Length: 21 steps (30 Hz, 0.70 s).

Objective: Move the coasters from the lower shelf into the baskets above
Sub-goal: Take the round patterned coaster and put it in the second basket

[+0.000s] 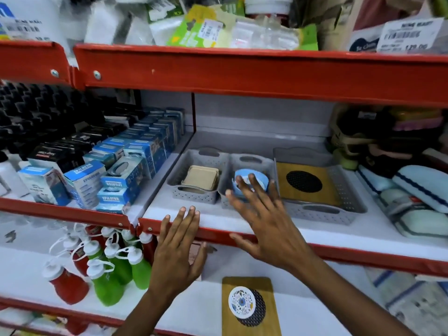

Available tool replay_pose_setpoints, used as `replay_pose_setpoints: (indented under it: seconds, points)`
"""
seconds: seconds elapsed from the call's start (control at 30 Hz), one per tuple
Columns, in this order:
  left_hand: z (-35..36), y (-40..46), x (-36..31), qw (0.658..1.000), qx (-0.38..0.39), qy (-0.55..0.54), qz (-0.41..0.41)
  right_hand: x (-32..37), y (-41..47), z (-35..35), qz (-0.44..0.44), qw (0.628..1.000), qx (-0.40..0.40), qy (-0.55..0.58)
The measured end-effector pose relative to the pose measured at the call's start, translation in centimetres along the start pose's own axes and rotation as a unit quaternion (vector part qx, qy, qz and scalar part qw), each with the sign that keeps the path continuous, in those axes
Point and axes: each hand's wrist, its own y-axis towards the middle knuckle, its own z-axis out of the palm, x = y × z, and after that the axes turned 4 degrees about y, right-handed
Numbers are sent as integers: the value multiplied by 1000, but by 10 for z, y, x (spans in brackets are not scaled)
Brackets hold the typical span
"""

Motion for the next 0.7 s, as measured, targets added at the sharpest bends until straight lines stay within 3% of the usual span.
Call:
replay_pose_setpoints:
  seconds: [0.17, 0.3, 0.4, 0.5, 0.7]
  points:
    - [2, -1, -3, 1000, -21, 9, 0, -12, -80, 48, -114, 993, -6, -6]
    - [3, 1, -3, 1000, -23, 16, -1, -18, -132, 104, -166, 982, 91, -17]
    - [2, 0, -4, 1000, -20, 18, -5, -21, -154, 147, -23, 979, 190, 72]
    - [2, 0, -5, 1000, -17, 18, -11, -20, -158, 173, 162, 930, 279, 173]
    - [1, 0, -6, 1000, -13, 13, -19, -10, -146, 209, 264, 885, 333, 192]
